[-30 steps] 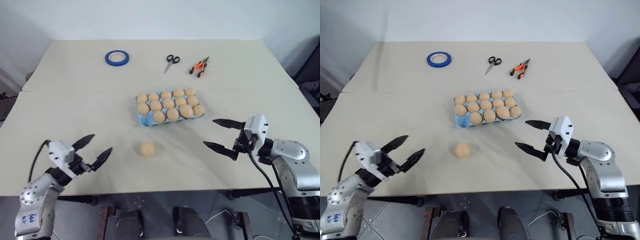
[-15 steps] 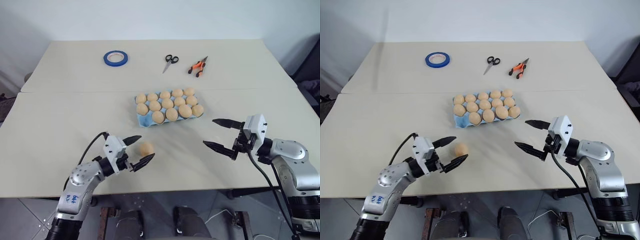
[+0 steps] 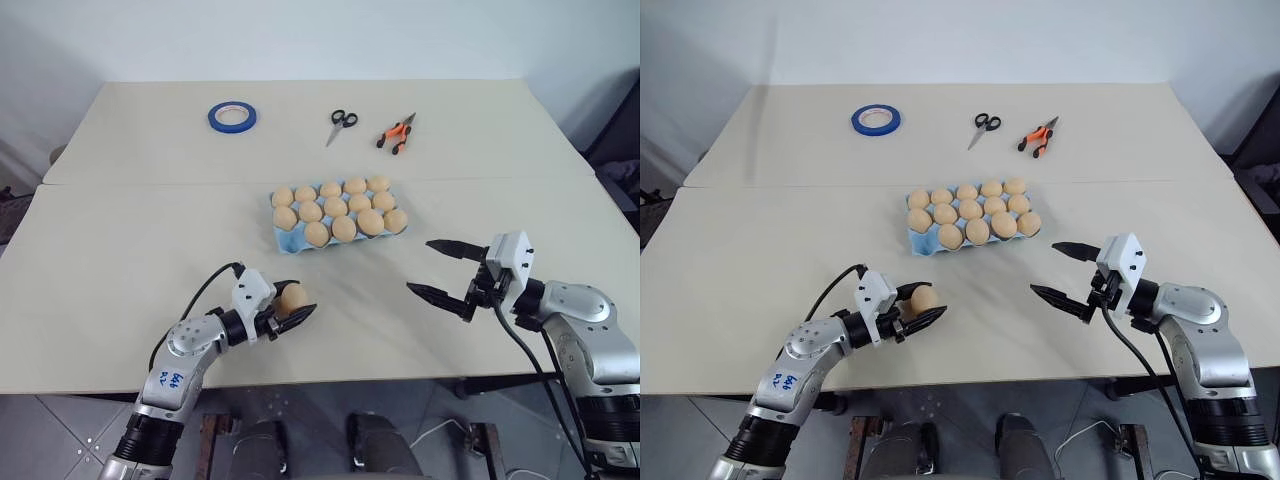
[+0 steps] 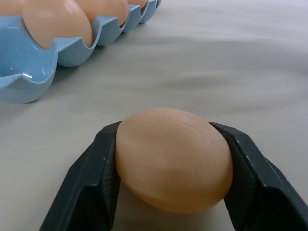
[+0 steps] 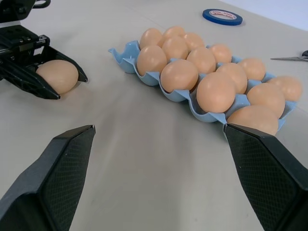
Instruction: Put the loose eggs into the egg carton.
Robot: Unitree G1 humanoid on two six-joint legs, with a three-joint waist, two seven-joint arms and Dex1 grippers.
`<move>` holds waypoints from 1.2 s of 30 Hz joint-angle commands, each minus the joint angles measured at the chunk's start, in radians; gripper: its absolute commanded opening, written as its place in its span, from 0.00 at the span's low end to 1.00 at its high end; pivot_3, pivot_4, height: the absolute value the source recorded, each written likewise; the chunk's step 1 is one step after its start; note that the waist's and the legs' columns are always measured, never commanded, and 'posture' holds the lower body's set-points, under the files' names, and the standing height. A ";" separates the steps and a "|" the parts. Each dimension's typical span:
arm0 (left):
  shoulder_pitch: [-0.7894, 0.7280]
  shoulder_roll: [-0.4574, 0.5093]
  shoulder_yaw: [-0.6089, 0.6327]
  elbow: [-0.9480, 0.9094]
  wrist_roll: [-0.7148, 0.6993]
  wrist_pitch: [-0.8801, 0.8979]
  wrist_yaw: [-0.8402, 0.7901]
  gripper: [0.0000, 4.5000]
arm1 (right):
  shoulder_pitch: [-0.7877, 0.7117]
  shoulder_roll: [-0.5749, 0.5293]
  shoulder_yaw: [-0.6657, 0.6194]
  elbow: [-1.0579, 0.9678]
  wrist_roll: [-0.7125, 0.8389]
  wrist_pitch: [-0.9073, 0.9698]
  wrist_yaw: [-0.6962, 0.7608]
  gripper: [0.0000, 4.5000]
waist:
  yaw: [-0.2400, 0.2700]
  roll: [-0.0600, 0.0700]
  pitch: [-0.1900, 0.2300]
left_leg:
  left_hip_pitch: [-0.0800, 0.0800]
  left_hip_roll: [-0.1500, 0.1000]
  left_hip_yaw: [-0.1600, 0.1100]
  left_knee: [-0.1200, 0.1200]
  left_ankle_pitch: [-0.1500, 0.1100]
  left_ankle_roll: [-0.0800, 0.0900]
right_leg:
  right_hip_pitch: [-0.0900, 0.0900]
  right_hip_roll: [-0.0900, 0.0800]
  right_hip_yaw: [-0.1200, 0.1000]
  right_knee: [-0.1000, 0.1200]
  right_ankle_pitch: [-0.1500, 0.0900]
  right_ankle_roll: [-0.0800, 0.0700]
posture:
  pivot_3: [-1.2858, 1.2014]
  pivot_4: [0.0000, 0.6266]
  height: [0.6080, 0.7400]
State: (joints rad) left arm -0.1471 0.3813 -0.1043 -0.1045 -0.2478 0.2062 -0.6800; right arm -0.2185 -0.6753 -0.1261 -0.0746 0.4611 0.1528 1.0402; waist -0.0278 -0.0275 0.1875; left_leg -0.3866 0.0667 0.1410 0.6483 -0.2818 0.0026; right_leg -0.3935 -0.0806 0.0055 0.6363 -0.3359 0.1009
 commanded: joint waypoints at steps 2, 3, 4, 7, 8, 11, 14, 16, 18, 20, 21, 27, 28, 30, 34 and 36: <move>-0.027 -0.022 0.029 0.011 -0.016 -0.032 0.008 0.53 | -0.004 -0.009 -0.026 -0.027 0.007 -0.013 -0.002 1.00 | 0.000 0.000 0.000 | 0.000 0.000 0.000 0.000 0.000 0.000 | 0.000 0.000 0.000 0.000 0.000 0.000 | 0.52 0.24 1.00; -0.034 -0.028 0.037 0.016 -0.019 -0.037 0.011 0.53 | -0.004 -0.009 -0.026 -0.026 0.007 -0.014 -0.002 1.00 | 0.000 0.000 0.000 | 0.000 0.000 0.000 0.000 0.000 0.000 | 0.000 0.000 0.000 0.000 0.000 0.000 | 0.52 0.24 1.00; -0.052 -0.035 0.054 0.024 -0.024 -0.039 0.022 0.53 | -0.004 -0.009 -0.026 -0.026 0.007 -0.014 -0.001 1.00 | 0.000 0.000 0.000 | 0.000 0.000 0.000 0.000 0.000 0.000 | 0.000 0.000 0.000 0.000 0.000 0.000 | 0.52 0.24 1.00; -0.107 -0.048 0.096 0.047 -0.039 -0.036 0.043 0.53 | -0.008 -0.009 -0.025 -0.020 0.006 -0.017 0.001 1.00 | 0.001 0.000 0.000 | 0.000 0.000 0.000 0.000 0.000 0.000 | 0.000 0.000 0.000 0.000 0.000 0.000 | 0.52 0.24 1.00; -0.122 -0.053 0.106 0.053 -0.044 -0.035 0.046 0.53 | -0.010 -0.009 -0.025 -0.017 0.006 -0.018 0.002 1.00 | 0.001 0.000 0.000 | 0.000 0.000 0.000 0.000 0.000 0.000 | 0.000 0.000 0.000 0.000 0.000 0.000 | 0.52 0.24 1.00; -0.193 -0.053 0.129 0.106 -0.041 -0.046 0.046 0.53 | -0.015 -0.008 -0.023 -0.013 0.005 -0.019 0.003 1.00 | 0.001 0.000 0.000 | 0.000 0.000 0.000 0.001 0.000 0.000 | 0.000 0.001 0.000 0.000 0.000 0.001 | 0.52 0.24 1.00; -0.266 -0.050 0.120 0.202 -0.011 -0.090 0.026 0.53 | -0.022 -0.007 -0.020 -0.006 0.003 -0.020 0.004 1.00 | 0.001 0.000 0.000 | -0.001 -0.001 0.000 0.001 0.002 -0.003 | 0.000 0.001 0.000 0.000 0.001 0.001 | 0.52 0.24 1.00; -0.290 -0.052 0.113 0.244 -0.002 -0.114 0.014 0.53 | -0.025 -0.006 -0.018 -0.003 0.001 -0.020 0.005 1.00 | 0.001 0.000 0.000 | 0.000 -0.001 0.001 0.001 0.002 -0.003 | 0.000 0.002 0.000 0.000 0.001 0.001 | 0.52 0.24 1.00; -0.335 -0.060 0.101 0.313 0.013 -0.151 -0.002 0.53 | -0.025 -0.006 -0.018 -0.003 0.001 -0.021 0.006 1.00 | 0.001 0.000 0.000 | 0.000 -0.001 0.001 0.001 0.002 -0.003 | 0.000 0.002 0.000 0.000 0.001 0.001 | 0.52 0.24 1.00; -0.381 -0.069 0.097 0.385 0.027 -0.184 -0.006 0.53 | -0.023 -0.006 -0.020 -0.006 0.000 -0.021 0.006 1.00 | 0.002 0.000 0.000 | -0.001 -0.001 0.002 0.001 0.002 -0.003 | -0.001 0.003 0.000 0.000 0.001 0.001 | 0.52 0.24 1.00; -0.398 -0.071 0.097 0.416 0.035 -0.195 -0.001 0.53 | -0.021 -0.006 -0.023 -0.008 0.001 -0.021 0.006 1.00 | 0.003 0.000 0.000 | -0.001 -0.001 0.002 0.001 0.002 -0.003 | -0.001 0.003 0.000 0.000 0.001 0.001 | 0.52 0.24 1.00; -0.459 -0.095 0.104 0.537 0.047 -0.283 0.005 0.53 | 0.006 -0.010 -0.039 -0.026 0.003 -0.023 -0.001 1.00 | 0.002 0.000 0.000 | -0.001 -0.001 0.002 0.002 0.002 -0.003 | -0.001 0.003 0.000 -0.001 0.001 0.002 | 0.52 0.24 1.00; -0.466 -0.100 0.105 0.547 0.048 -0.289 0.007 0.53 | 0.010 -0.010 -0.040 -0.029 0.004 -0.022 -0.002 1.00 | 0.003 0.000 0.000 | -0.001 -0.001 0.002 0.002 0.002 -0.003 | -0.001 0.003 0.000 -0.001 0.001 0.002 | 0.52 0.24 1.00; -0.474 -0.102 0.102 0.555 0.053 -0.292 0.008 0.53 | 0.014 -0.009 -0.040 -0.031 0.004 -0.022 -0.004 1.00 | 0.001 0.000 0.000 | -0.001 -0.001 0.003 0.002 0.002 -0.003 | -0.001 0.003 0.000 -0.001 0.001 0.002 | 0.52 0.24 1.00; -0.483 -0.105 0.116 0.539 0.037 -0.275 0.012 0.79 | 0.014 -0.008 -0.040 -0.031 0.004 -0.023 -0.008 1.00 | 0.002 0.000 0.000 | -0.001 -0.001 0.003 0.002 0.002 -0.003 | -0.001 0.003 0.000 0.000 0.001 0.002 | 0.52 0.24 1.00; -0.486 -0.103 0.125 0.529 0.037 -0.271 0.026 0.93 | 0.014 -0.008 -0.040 -0.031 0.004 -0.023 -0.009 1.00 | 0.002 0.000 0.000 | -0.001 -0.001 0.003 0.002 0.002 -0.003 | -0.001 0.003 0.000 0.000 0.001 0.003 | 0.52 0.24 1.00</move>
State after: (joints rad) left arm -0.6186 0.2787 0.0026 0.4522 -0.1996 -0.0631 -0.6661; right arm -0.2079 -0.6754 -0.1290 -0.0723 0.4523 0.1492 1.0356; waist -0.0263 -0.0279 0.1877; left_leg -0.3878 0.0656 0.1439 0.6508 -0.2793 -0.0003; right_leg -0.3946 -0.0775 0.0057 0.6367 -0.3345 0.1037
